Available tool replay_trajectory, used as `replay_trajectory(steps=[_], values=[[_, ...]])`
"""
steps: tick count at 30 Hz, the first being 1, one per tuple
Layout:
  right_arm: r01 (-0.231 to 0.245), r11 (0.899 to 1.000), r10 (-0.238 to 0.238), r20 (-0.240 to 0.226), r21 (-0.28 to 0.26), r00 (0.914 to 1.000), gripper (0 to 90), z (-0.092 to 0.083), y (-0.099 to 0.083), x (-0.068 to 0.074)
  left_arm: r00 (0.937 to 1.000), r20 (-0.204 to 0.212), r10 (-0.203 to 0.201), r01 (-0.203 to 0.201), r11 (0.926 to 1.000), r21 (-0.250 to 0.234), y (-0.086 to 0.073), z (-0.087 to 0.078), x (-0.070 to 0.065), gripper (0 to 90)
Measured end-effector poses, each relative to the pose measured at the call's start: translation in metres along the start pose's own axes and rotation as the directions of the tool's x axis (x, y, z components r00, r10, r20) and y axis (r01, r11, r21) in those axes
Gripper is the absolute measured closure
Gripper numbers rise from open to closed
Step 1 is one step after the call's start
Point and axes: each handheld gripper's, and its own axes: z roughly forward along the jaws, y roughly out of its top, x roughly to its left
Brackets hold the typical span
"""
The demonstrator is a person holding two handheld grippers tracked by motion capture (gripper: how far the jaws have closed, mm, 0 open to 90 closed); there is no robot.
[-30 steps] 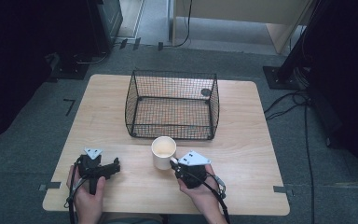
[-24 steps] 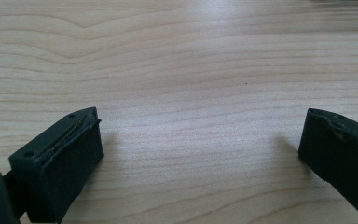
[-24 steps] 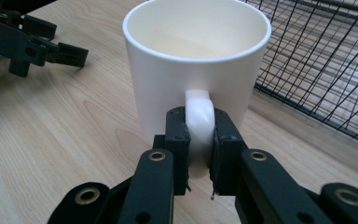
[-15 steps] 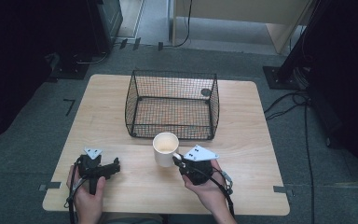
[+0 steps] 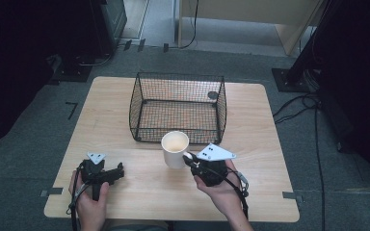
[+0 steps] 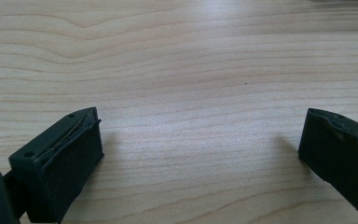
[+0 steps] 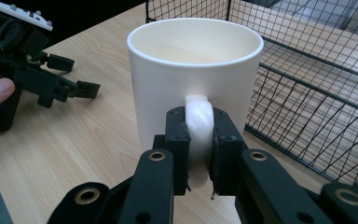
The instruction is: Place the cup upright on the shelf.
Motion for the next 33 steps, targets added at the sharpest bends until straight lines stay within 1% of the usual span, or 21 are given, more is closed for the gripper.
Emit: replay_trajectory(steps=[4,8,12,14,18,19,21,22,33], values=[[0.001,1.0,-0.001,0.001,-0.016,1.0,80.6,-0.004,0.009,-0.002,1.0,0.0,0.0,0.0,1.0,0.0,0.0,0.0,0.0,0.0],[-0.006,1.0,0.006,0.006,-0.03,1.0,80.6,-0.005,0.012,-0.004,1.0,0.0,0.0,0.0,1.0,0.0,0.0,0.0,0.0,0.0],[-0.015,0.998,0.016,0.022,-0.062,0.9996,80.6,-0.008,0.015,-0.005,1.0,0.0,-0.001,0.001,1.0,-0.001,0.0,0.0,0.0,0.0],[-0.016,0.998,0.018,0.025,-0.067,0.9995,80.6,-0.008,0.016,-0.005,1.0,0.0,-0.003,0.003,1.0,-0.002,0.0,0.0,0.0,0.0],[-0.017,0.995,0.021,0.048,-0.098,0.9986,80.7,-0.01,0.019,-0.006,1.0,0.0,-0.002,0.002,1.0,-0.002,0.0,0.0,0.0,0.0],[-0.015,0.993,0.023,0.062,-0.114,0.9978,80.6,-0.01,0.02,-0.007,1.0,0.0,-0.003,0.003,1.0,-0.002,0.0,0.0,0.0,0.0],[-0.017,0.993,0.026,0.069,-0.12,0.9973,80.6,-0.01,0.02,-0.007,1.0,0.0,-0.002,0.002,1.0,-0.002,0.0,0.0,0.0,0.0],[-0.015,0.99,0.027,0.082,-0.138,0.9963,80.7,-0.01,0.021,-0.008,1.0,0.0,-0.002,0.002,1.0,-0.002,0.0,0.0,0.0,0.0],[-0.021,0.984,0.04,0.102,-0.179,0.994,80.7,-0.007,0.026,-0.013,1.0,0.0,0.0,0.0,1.0,0.0,0.0,0.0,0.0,0.0]])
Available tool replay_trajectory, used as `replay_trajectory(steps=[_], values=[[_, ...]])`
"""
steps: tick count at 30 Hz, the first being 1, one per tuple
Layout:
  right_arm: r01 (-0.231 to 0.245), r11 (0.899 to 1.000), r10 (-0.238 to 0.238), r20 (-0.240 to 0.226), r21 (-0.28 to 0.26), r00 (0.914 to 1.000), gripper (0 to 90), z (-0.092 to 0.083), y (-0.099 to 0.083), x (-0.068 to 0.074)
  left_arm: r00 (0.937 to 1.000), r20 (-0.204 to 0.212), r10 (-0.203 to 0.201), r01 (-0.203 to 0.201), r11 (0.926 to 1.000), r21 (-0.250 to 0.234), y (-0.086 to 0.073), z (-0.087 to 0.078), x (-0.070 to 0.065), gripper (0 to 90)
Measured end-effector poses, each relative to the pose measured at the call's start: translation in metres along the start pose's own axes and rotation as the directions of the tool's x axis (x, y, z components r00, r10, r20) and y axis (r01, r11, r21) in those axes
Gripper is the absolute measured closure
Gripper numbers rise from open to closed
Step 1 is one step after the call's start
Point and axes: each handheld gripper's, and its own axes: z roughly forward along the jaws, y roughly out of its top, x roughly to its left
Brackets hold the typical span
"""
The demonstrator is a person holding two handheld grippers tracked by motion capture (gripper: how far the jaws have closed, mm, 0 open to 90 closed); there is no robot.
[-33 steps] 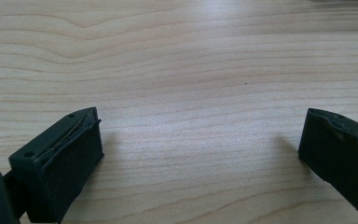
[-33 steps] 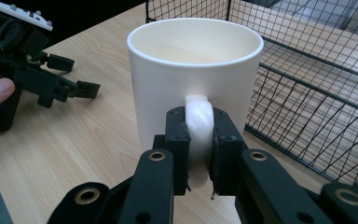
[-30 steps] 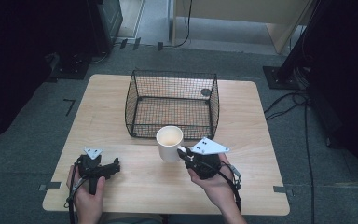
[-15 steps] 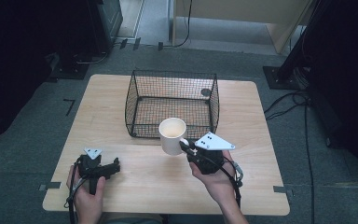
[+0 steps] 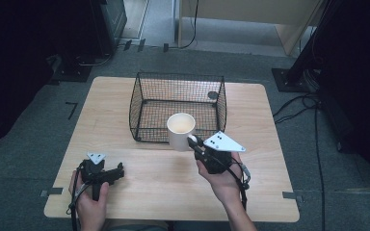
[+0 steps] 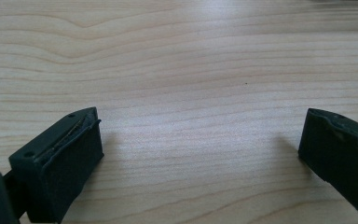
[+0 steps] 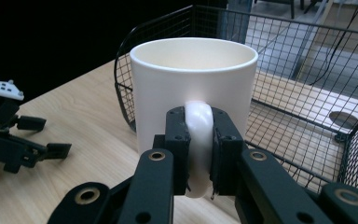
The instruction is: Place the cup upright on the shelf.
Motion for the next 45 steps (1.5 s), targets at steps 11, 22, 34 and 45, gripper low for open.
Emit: replay_trajectory(steps=[11,22,34,45], values=[[0.0,1.0,0.0,0.014,-0.028,0.9999,80.7,0.009,0.012,-0.003,1.0,0.0,-0.002,0.002,1.0,-0.001,0.0,0.0,0.0,0.0],[0.01,1.0,-0.01,0.028,-0.02,0.9996,80.6,0.016,0.026,-0.008,1.0,0.0,-0.002,0.002,1.0,-0.003,0.001,0.001,-0.001,0.0],[-0.008,1.0,0.008,0.076,-0.003,0.9971,80.7,0.038,0.035,-0.024,1.0,0.001,-0.001,0.001,1.0,-0.002,0.001,0.001,-0.001,0.0],[-0.065,0.998,0.066,0.129,-0.011,0.9895,80.7,0.06,0.04,-0.046,1.0,0.001,-0.001,0.001,1.0,-0.001,0.001,0.001,-0.001,0.0]])
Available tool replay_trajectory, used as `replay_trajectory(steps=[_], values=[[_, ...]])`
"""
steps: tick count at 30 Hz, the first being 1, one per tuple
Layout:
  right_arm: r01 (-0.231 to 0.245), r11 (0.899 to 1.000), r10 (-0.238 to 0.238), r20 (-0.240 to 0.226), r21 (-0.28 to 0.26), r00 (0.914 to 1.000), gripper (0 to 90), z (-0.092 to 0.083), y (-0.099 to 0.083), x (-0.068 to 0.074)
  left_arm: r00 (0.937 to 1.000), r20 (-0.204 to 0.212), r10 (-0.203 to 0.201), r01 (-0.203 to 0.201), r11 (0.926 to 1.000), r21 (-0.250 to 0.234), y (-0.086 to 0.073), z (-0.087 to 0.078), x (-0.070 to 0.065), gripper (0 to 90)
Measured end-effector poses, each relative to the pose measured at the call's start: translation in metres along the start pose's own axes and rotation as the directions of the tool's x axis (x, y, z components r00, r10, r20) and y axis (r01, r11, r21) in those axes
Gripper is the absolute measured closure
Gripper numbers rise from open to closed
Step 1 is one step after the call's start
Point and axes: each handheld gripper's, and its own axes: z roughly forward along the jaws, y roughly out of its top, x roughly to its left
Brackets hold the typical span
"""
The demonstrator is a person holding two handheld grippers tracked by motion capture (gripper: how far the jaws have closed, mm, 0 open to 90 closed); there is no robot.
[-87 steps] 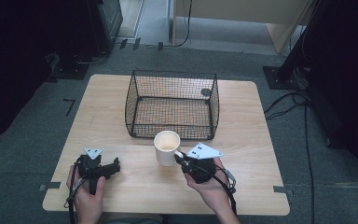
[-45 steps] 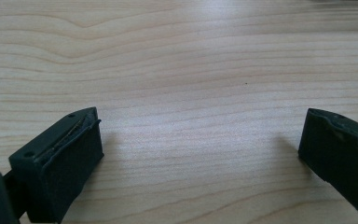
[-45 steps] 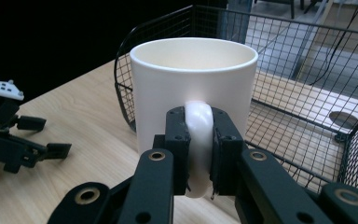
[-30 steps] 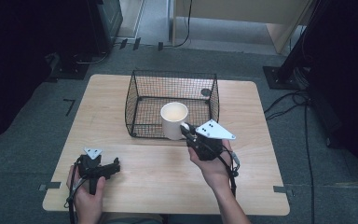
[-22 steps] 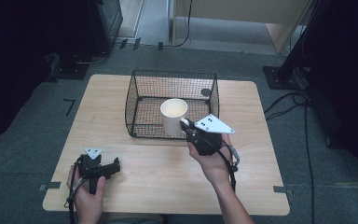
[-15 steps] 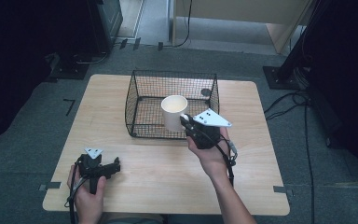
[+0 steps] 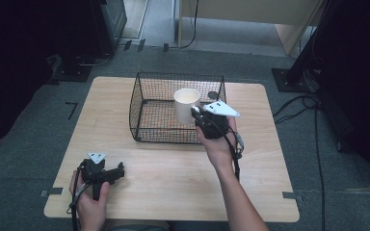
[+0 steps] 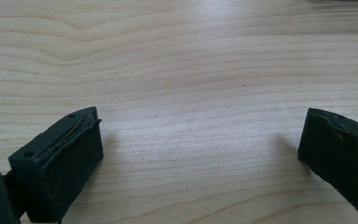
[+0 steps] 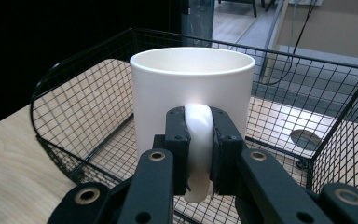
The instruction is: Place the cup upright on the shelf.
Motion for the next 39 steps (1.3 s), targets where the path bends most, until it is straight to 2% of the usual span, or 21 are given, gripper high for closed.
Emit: replay_trajectory(steps=[10,17,21,27,30,36,39], values=[[-0.051,0.998,0.05,0.038,0.034,0.9981,80.7,0.028,-0.009,-0.014,1.0,0.0,0.001,-0.001,1.0,0.001,0.0,0.0,0.0,0.0],[-0.061,0.995,0.057,0.053,0.082,0.997,80.7,0.046,-0.016,-0.024,1.0,0.0,0.001,-0.001,1.0,0.001,0.0,0.0,0.0,0.0],[-0.082,0.99,0.077,0.052,0.111,0.9957,80.6,0.053,-0.02,-0.029,1.0,0.0,0.001,-0.001,1.0,0.001,0.0,0.0,0.0,0.0],[-0.075,0.983,0.068,0.048,0.168,0.9965,80.6,0.063,-0.024,-0.033,1.0,0.0,0.001,-0.001,1.0,0.001,0.0,0.0,0.0,0.0],[-0.103,0.977,0.096,0.051,0.188,0.9941,80.6,0.068,-0.025,-0.036,1.0,0.0,0.001,-0.001,1.0,0.001,0.0,0.0,0.0,0.0],[-0.126,0.965,0.116,0.056,0.23,0.9917,80.5,0.073,-0.027,-0.041,1.0,0.004,0.005,-0.005,1.0,0.0,0.0,0.0,-0.001,0.0],[-0.112,0.961,0.096,0.072,0.252,0.9927,80.3,0.073,-0.028,-0.041,1.0,0.004,0.004,-0.004,1.0,0.0,0.0,0.0,-0.001,0.0]])
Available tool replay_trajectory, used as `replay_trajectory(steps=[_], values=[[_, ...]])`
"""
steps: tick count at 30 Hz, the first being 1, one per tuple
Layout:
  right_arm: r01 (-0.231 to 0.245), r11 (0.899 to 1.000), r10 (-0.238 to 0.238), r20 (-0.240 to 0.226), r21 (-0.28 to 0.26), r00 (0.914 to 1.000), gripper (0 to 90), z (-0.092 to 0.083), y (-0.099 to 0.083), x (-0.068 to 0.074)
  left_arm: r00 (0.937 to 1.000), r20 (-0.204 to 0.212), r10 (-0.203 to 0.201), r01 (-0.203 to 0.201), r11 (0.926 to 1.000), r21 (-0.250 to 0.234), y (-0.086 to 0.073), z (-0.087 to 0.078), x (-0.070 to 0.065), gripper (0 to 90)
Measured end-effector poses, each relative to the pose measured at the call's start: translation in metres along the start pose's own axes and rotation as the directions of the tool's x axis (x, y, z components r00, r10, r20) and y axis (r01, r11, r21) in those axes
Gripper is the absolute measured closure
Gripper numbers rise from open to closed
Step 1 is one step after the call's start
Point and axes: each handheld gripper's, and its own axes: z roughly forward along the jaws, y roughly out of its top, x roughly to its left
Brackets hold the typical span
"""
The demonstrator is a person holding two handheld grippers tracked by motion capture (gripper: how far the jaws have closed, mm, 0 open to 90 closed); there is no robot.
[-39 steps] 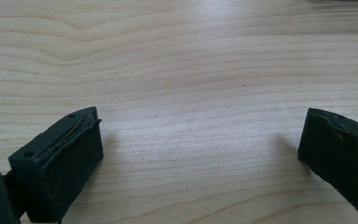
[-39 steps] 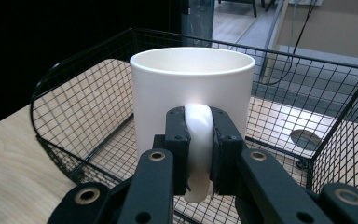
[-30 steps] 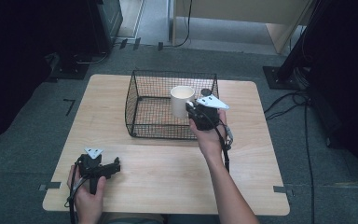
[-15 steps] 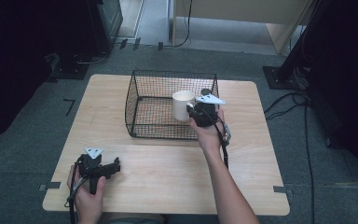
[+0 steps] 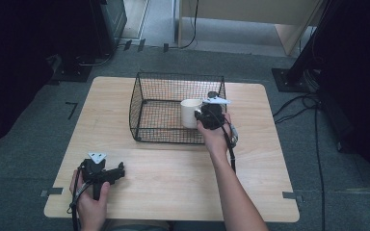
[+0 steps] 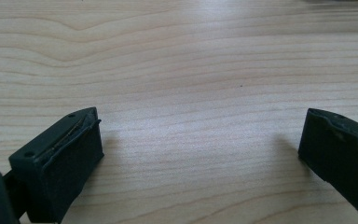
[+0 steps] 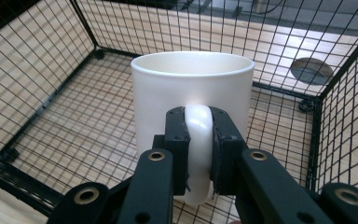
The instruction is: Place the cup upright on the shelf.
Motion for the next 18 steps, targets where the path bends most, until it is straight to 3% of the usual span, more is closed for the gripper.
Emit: replay_trajectory(steps=[10,18], values=[[-0.014,1.0,0.014,-0.022,0.021,0.9997,77.2,-0.001,0.0,0.001,1.0,0.0,0.0,0.0,1.0,0.0,0.0,0.0,0.0,0.0],[0.021,1.0,-0.021,0.0,-0.001,0.9998,77.6,-0.015,0.002,0.006,1.0,0.0,0.001,-0.001,1.0,0.001,0.0,0.0,0.0,0.0]])
